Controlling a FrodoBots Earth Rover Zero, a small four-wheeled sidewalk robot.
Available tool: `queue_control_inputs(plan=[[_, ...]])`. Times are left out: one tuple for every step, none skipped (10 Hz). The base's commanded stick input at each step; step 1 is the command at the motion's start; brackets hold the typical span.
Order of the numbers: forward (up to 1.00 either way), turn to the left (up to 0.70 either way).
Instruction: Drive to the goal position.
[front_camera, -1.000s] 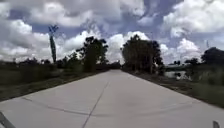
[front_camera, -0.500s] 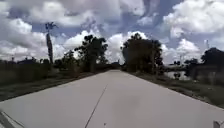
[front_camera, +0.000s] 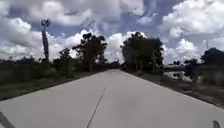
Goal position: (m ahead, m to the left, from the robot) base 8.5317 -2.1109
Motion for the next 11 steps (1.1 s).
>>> queue_control_inputs(plan=[[1.0,0.0],[1.0,0.0],[1.0,0.0],[1.0,0.0],[1.0,0.0],[1.0,0.0],[1.0,0.0],[1.0,0.0],[1.0,0.0],[1.0,0.0],[1.0,0.0]])
